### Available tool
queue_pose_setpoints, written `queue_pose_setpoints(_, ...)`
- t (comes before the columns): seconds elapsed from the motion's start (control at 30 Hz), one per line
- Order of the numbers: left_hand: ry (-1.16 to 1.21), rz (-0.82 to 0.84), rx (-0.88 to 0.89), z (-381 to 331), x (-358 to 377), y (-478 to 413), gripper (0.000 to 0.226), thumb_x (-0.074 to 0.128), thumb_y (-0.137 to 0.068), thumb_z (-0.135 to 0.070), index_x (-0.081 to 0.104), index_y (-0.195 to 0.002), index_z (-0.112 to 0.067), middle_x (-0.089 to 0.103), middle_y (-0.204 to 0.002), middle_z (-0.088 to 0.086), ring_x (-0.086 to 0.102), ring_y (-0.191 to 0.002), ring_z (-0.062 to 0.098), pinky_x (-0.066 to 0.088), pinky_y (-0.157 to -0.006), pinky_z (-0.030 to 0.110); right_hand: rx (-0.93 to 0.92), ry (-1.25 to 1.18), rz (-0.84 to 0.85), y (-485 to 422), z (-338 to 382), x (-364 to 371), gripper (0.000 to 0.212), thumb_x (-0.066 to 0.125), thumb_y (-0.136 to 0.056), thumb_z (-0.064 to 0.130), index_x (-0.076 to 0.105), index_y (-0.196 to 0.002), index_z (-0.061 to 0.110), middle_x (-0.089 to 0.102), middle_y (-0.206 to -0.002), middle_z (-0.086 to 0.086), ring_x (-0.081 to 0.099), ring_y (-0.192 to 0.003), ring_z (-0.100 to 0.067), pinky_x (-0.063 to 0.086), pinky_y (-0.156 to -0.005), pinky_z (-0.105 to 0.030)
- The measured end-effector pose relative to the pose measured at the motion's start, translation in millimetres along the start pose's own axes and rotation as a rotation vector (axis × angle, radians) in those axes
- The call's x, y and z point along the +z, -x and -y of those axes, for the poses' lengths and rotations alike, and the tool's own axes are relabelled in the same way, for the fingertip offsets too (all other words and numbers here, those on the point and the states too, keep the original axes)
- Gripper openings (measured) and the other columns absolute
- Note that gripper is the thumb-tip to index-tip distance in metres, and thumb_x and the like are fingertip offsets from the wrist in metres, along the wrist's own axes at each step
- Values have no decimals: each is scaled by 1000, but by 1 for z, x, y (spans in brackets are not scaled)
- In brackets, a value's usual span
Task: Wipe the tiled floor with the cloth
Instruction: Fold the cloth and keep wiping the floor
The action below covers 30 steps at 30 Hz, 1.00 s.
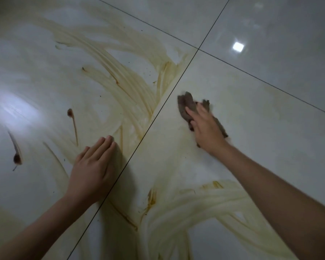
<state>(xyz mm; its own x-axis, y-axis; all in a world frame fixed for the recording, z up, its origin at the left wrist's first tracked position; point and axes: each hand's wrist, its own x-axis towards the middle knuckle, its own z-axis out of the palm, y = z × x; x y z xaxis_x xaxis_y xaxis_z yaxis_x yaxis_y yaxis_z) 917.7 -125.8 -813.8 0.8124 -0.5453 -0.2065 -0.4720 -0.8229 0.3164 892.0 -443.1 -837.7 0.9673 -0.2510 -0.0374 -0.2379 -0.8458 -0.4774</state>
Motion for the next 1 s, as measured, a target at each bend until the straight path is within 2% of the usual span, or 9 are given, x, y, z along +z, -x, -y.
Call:
queue_pose_setpoints(0.13,-38,14,-3,-2,-1,0,73,7,-86,-44,33,-146,-11,25,-154,3,17,-145,22,18,-118,45,-177,11,75,84,55,40,50,44,-89,-2,51,-137,5,43,-142,-27,41,-132,-46,33,-107,-45)
queue_pose_setpoints(0.2,-57,21,5,-2,-2,0,71,10,-87,-43,34,-144,-9,27,-153,7,19,-143,24,20,-117,47,-409,-75,255,136,76,47,50,44,-90,2,50,-139,9,36,-152,-15,27,-144,-32,20,-117,-53)
queue_pose_setpoints(0.27,-63,17,17,-2,-3,0,67,15,-90,-40,41,-141,-5,33,-150,11,26,-140,28,27,-113,51,-484,-206,407,150,78,38,47,45,-92,2,52,-138,10,31,-155,-5,18,-147,-16,11,-121,-47)
queue_pose_setpoints(0.4,-99,33,21,1,-1,-1,65,17,-92,-39,43,-141,-5,35,-150,11,30,-140,30,30,-112,53,-223,-281,331,93,51,-18,30,50,-96,10,65,-122,11,61,-125,-13,60,-107,-31,44,-99,-42)
queue_pose_setpoints(0.5,-107,36,26,1,1,0,68,14,-92,-40,40,-144,-6,32,-152,11,26,-142,29,26,-114,52,-65,-169,178,56,3,-41,38,46,-97,-2,56,-133,3,47,-142,-22,44,-132,-31,21,-110,-11)
queue_pose_setpoints(0.63,-99,79,-23,-3,0,-2,78,1,-87,-48,28,-150,-11,18,-158,4,13,-147,21,14,-119,46,53,-64,-18,73,8,-6,42,44,-99,-1,46,-140,4,30,-153,-21,25,-145,-33,18,-120,-33)
queue_pose_setpoints(0.77,-168,120,-65,-23,-5,0,75,1,-88,-44,20,-153,-12,5,-162,9,-3,-149,24,0,-121,45,-150,-19,-43,154,84,60,50,35,-92,6,52,-139,15,41,-150,-15,33,-142,-29,33,-113,-51)
queue_pose_setpoints(0.9,-224,103,32,-53,-7,3,72,9,-87,-36,12,-154,-10,-13,-159,14,-21,-146,24,-7,-121,43,-376,6,100,189,82,60,35,51,-93,5,63,-125,11,44,-147,-15,39,-138,-35,32,-113,-47)
queue_pose_setpoints(1.0,-215,77,140,-72,2,-1,63,17,-94,-32,12,-154,-11,-13,-159,10,-22,-145,21,-7,-121,43,-101,-75,40,177,3,6,35,51,-97,-3,58,-131,4,52,-139,-22,51,-126,-41,34,-113,-37)
